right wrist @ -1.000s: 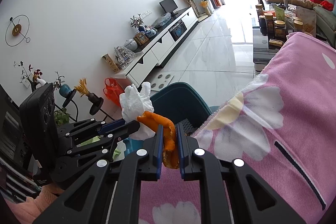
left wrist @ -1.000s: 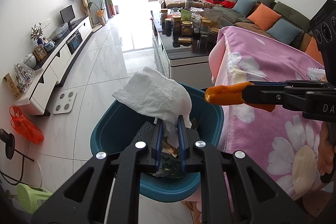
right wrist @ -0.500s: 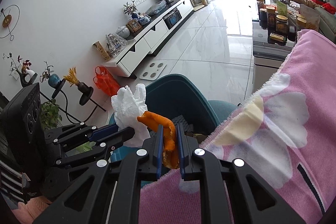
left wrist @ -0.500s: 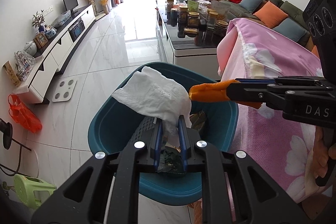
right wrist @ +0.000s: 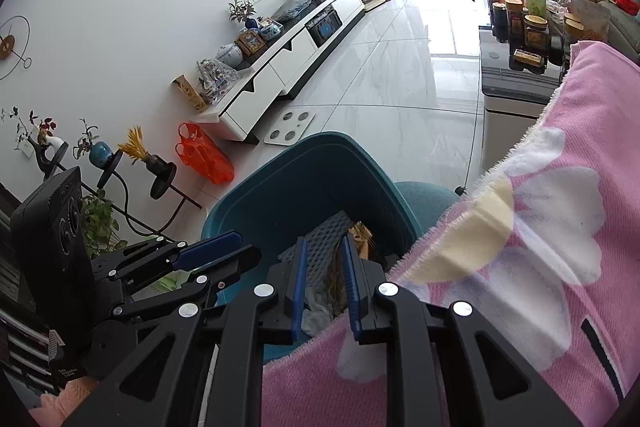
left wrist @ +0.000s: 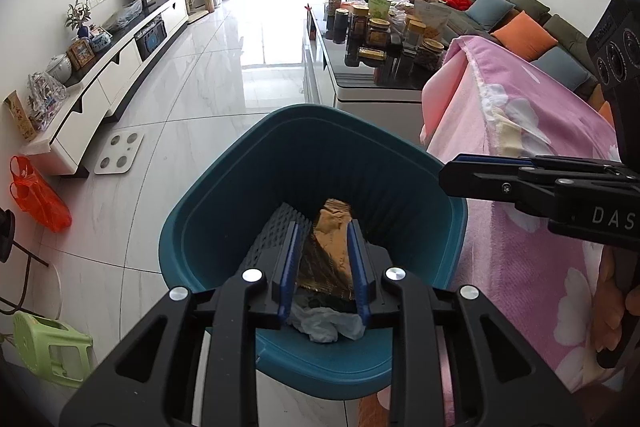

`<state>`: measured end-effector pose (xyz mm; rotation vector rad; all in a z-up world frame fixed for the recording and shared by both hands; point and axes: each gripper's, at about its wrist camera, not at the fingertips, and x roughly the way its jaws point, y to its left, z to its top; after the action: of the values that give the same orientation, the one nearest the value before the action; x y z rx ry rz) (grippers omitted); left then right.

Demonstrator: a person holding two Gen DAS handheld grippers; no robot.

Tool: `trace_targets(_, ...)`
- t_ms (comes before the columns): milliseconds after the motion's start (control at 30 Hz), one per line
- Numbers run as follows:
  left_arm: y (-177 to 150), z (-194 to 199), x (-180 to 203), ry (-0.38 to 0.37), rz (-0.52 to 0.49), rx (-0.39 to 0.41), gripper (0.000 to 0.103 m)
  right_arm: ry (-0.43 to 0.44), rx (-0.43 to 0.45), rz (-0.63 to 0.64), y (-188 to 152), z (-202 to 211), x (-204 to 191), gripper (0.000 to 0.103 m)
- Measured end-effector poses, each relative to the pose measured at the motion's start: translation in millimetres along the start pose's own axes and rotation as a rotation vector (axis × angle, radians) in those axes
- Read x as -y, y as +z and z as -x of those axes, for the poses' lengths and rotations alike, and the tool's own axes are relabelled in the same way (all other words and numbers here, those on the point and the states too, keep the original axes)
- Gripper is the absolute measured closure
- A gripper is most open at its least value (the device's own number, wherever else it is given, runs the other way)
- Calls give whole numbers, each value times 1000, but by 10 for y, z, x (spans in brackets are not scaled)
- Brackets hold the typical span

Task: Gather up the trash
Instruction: 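Open both tools over the teal bin to drop the tissue and peel, then move both open tools back over the trash on the table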

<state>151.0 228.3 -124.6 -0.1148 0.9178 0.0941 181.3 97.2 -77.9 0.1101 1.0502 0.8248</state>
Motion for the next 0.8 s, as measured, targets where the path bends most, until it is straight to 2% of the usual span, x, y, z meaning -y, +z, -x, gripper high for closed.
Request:
trace_targets(100,-22,123,31,5,-10,32,69,12,18,-7,-37,106,35,85)
trace_targets(267,-57,387,179,-17,-48,99,62,15,83,13,-170,465,79,76)
trace_targets(433,-155,727,503,-106,-113,170,50,-22,155,27,-384,916,176,71)
trace_targets(600,-240,877,1031,-213,-197,186,50,-78,235,3,-633,1386,345,70)
trace_targets(800,-329,873,1646,-315,-289,173,50,-178,309,-28,-992,1871,555,70)
